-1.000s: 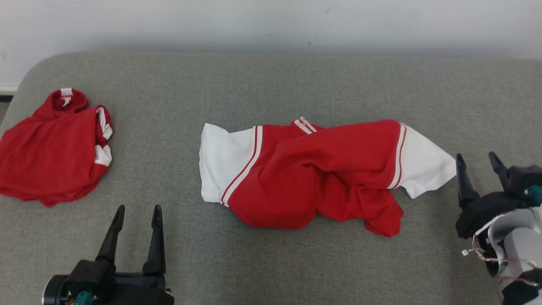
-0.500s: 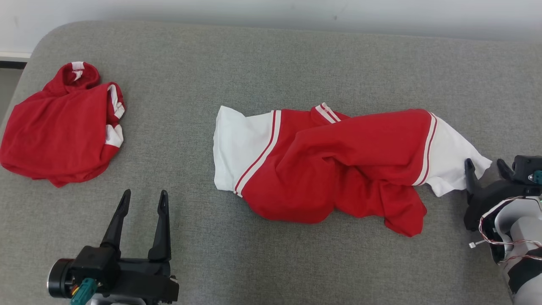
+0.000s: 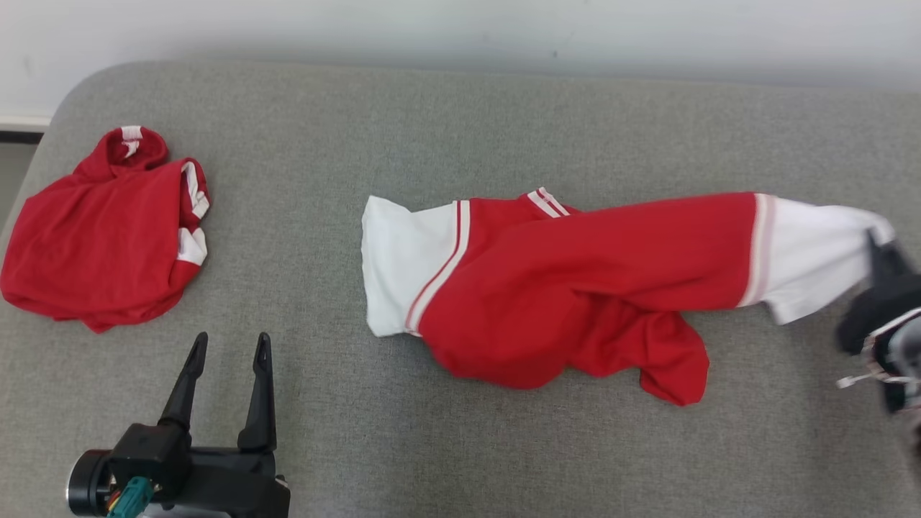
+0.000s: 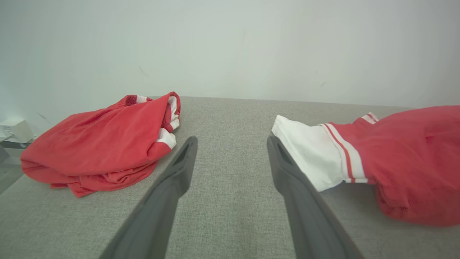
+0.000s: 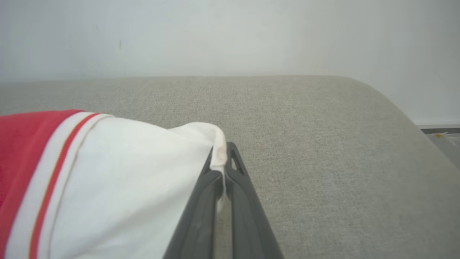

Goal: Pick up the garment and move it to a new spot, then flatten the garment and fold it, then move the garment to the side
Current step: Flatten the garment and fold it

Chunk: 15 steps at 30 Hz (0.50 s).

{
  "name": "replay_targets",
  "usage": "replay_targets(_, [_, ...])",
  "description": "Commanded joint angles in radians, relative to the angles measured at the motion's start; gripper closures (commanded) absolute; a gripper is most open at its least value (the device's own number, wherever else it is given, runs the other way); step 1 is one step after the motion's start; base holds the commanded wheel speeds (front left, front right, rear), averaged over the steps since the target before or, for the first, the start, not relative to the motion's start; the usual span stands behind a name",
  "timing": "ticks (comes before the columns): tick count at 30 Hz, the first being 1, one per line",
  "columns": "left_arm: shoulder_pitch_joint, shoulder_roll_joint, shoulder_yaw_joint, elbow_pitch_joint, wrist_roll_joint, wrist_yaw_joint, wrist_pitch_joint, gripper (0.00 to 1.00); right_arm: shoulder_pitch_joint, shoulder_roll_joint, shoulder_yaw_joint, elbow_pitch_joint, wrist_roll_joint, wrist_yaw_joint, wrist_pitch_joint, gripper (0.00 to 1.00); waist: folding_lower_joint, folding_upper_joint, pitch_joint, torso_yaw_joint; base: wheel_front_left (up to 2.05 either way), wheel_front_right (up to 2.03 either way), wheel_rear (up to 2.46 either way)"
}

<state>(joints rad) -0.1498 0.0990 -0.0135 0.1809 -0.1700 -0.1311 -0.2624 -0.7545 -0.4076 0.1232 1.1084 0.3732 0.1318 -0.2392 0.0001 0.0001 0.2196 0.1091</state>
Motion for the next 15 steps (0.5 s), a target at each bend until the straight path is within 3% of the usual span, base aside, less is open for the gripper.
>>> replay_targets(1, [0.012, 0.001, 0.002, 0.001, 0.0, 0.001, -0.004, 0.0, -0.01, -0.032, -0.005, -0.001, 0.013, -0.002, -0.009, 1.0, -0.0001, -0.0001, -0.016, -0.006, 0.0, 0.0, 0.0])
replay_targets(11, [0.047, -0.007, 0.0, 0.006, 0.006, 0.001, -0.004, 0.0, -0.088, -0.236, -0.036, -0.014, 0.041, -0.002, -0.02, 1.0, -0.0001, -0.0001, -0.072, -0.011, 0.0, 0.0, 0.0])
replay_targets(15, [0.06, -0.01, 0.006, 0.004, 0.005, 0.001, -0.004, 0.0, -0.135, -0.262, -0.013, -0.057, 0.027, -0.002, -0.022, 1.0, -0.0001, -0.0001, -0.102, -0.019, 0.0, 0.0, 0.0])
